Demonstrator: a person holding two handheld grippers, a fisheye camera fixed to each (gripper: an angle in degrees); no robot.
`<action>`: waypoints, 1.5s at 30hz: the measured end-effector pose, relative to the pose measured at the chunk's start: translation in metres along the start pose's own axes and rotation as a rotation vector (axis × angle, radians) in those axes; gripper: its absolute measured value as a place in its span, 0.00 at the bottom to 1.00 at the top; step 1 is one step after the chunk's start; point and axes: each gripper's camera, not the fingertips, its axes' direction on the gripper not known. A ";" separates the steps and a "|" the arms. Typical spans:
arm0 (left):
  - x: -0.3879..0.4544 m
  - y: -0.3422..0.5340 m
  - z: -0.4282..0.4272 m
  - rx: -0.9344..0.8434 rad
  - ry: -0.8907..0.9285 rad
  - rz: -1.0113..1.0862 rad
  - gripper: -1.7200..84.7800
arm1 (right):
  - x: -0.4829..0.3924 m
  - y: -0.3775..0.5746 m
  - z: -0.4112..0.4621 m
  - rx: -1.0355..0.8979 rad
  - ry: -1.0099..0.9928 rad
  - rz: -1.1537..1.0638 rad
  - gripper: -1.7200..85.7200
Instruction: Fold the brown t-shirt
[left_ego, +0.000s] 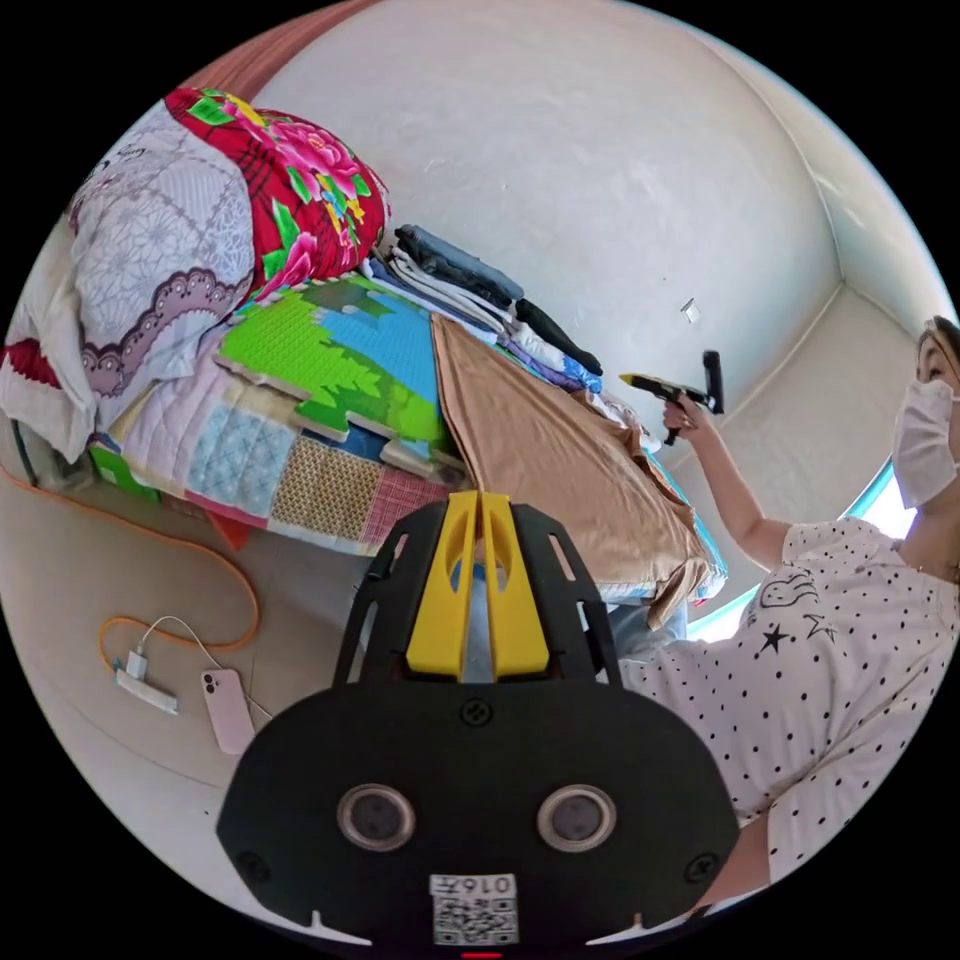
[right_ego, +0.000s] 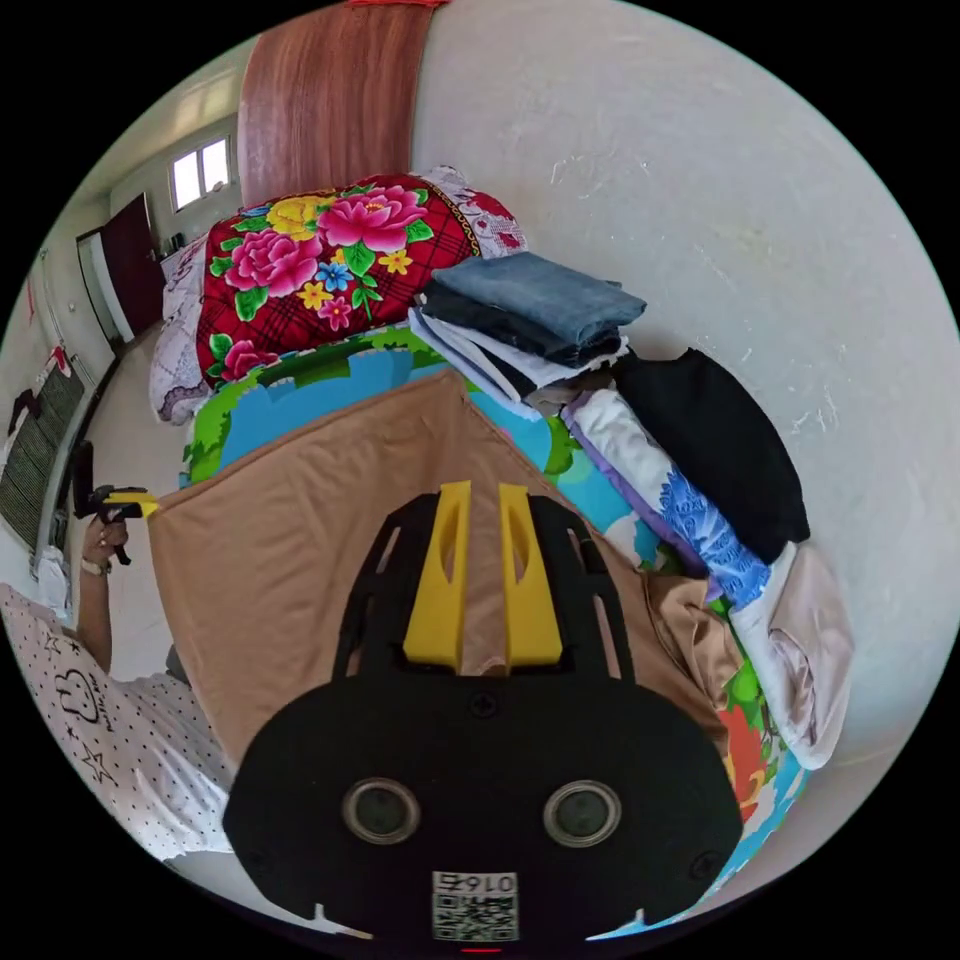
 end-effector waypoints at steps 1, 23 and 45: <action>0.002 0.001 -0.002 0.005 -0.012 0.009 0.01 | 0.001 0.032 -0.020 0.025 -0.001 0.021 0.08; 0.104 -0.093 0.106 -0.121 -0.087 0.232 0.01 | -0.076 0.446 -0.181 0.145 0.048 0.339 0.14; 0.186 -0.127 0.137 -0.164 -0.092 0.320 0.01 | 0.019 0.340 -0.140 -0.031 0.500 0.215 0.18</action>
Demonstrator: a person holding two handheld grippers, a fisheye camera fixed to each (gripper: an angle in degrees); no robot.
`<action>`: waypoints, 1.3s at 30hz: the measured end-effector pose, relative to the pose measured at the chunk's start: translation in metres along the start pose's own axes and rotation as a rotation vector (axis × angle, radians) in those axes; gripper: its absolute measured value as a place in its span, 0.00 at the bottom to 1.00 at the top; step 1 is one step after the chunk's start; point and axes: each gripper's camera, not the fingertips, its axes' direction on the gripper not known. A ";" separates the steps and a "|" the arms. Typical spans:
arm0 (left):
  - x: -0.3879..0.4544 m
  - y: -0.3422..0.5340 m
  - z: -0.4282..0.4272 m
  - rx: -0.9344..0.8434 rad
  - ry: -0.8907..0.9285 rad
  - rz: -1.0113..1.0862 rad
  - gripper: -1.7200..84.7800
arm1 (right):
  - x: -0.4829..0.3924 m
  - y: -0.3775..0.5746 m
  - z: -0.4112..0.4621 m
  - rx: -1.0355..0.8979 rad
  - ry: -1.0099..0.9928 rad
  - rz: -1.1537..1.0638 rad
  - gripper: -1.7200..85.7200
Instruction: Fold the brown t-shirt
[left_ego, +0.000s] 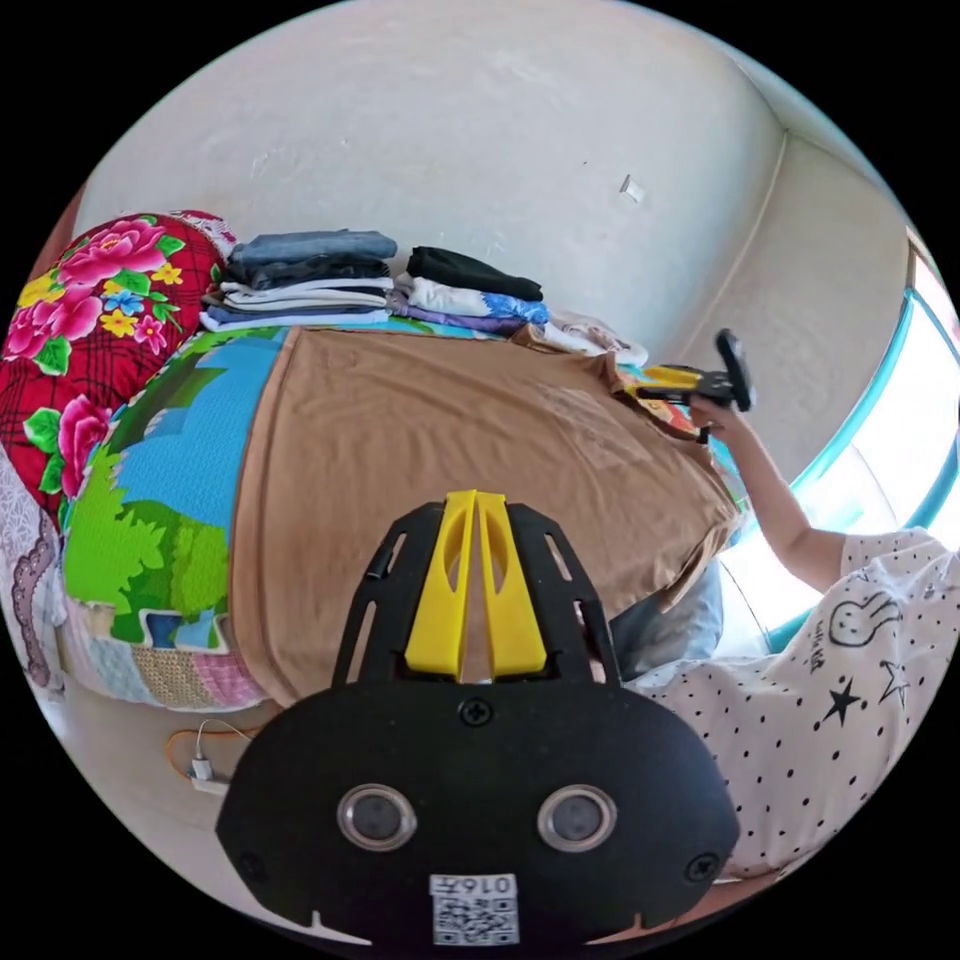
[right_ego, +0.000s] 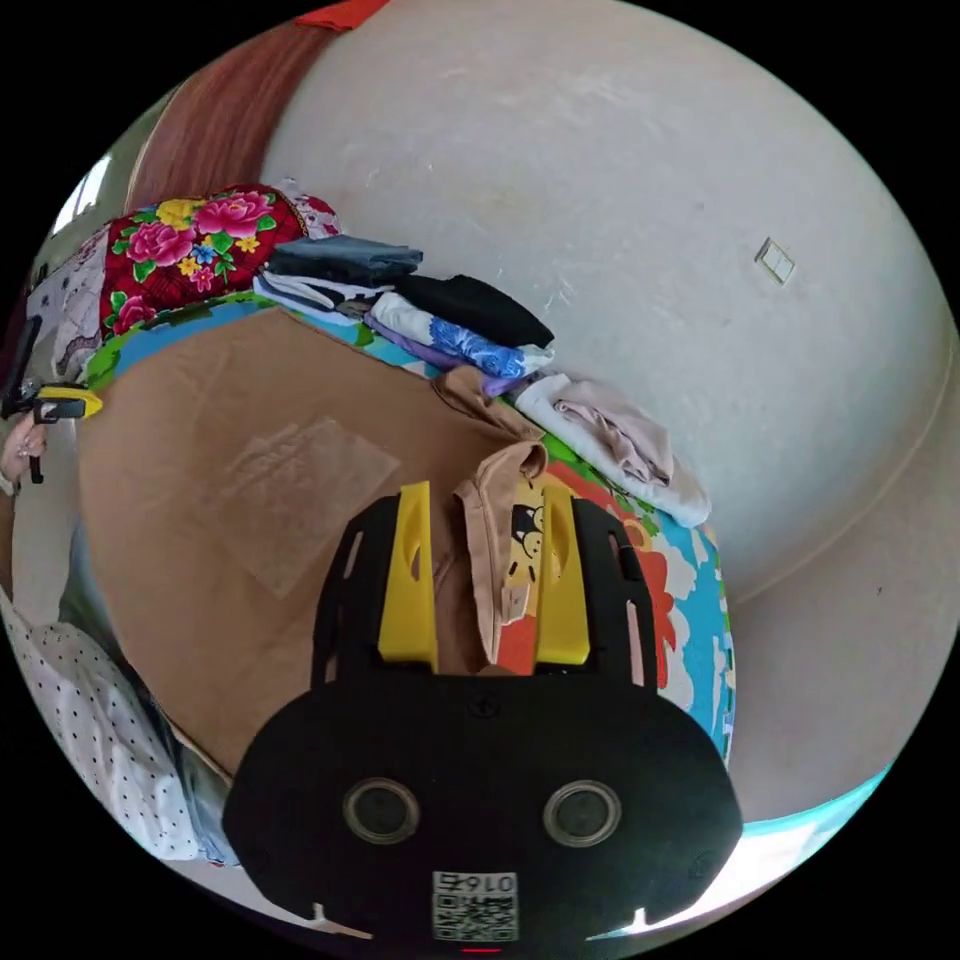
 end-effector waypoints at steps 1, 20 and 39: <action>0.004 -0.001 -0.002 0.006 0.015 0.005 0.01 | -0.007 -0.013 0.028 -0.084 0.000 -0.026 0.18; 0.009 -0.049 0.003 -0.024 0.122 0.020 0.01 | 0.222 0.066 0.118 -0.340 -0.150 0.448 0.15; -0.007 -0.078 0.020 -0.136 0.081 -0.064 0.01 | 0.282 0.184 0.065 -0.221 -0.331 0.304 0.07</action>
